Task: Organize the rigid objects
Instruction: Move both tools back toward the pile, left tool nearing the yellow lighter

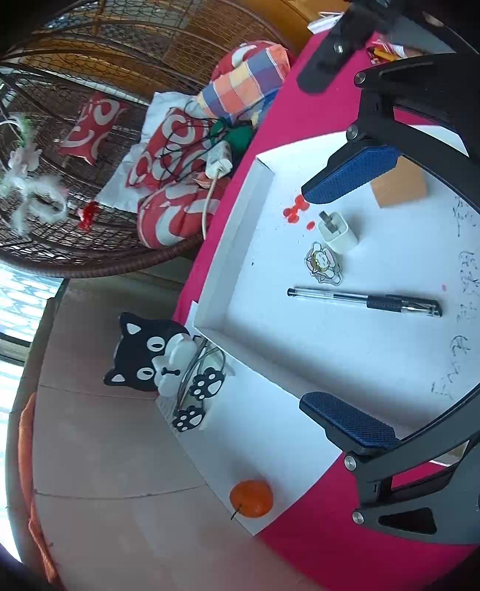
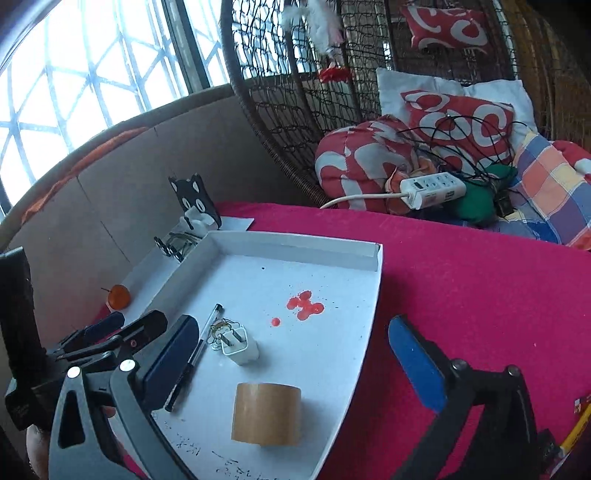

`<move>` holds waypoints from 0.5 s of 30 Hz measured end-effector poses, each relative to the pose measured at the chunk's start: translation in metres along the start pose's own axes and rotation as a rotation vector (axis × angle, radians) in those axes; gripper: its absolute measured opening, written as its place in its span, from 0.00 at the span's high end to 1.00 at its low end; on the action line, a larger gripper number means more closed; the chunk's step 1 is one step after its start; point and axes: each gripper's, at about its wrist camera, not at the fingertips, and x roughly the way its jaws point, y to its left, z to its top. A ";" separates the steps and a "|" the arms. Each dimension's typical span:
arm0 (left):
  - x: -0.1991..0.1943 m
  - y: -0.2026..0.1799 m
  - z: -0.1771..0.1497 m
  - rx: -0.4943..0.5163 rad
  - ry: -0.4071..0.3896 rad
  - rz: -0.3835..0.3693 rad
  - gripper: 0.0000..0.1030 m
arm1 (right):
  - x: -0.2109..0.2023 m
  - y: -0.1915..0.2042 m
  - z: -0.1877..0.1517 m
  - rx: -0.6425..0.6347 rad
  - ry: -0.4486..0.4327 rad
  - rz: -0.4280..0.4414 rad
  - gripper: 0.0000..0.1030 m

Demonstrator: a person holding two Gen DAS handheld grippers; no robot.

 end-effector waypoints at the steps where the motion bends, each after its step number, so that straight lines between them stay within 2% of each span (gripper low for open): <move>1: -0.005 -0.001 -0.001 0.001 -0.014 -0.004 0.00 | -0.011 -0.002 0.000 0.007 -0.025 0.008 0.00; 5: -0.023 -0.017 -0.002 0.039 -0.059 -0.014 0.00 | -0.062 -0.006 0.005 0.007 -0.146 0.014 0.00; 12: -0.048 -0.047 0.002 0.117 -0.120 -0.074 0.00 | -0.165 -0.029 0.013 0.027 -0.451 -0.065 0.00; 15: -0.066 -0.059 0.006 0.149 -0.173 -0.096 0.00 | -0.203 -0.040 0.014 0.039 -0.559 -0.077 0.00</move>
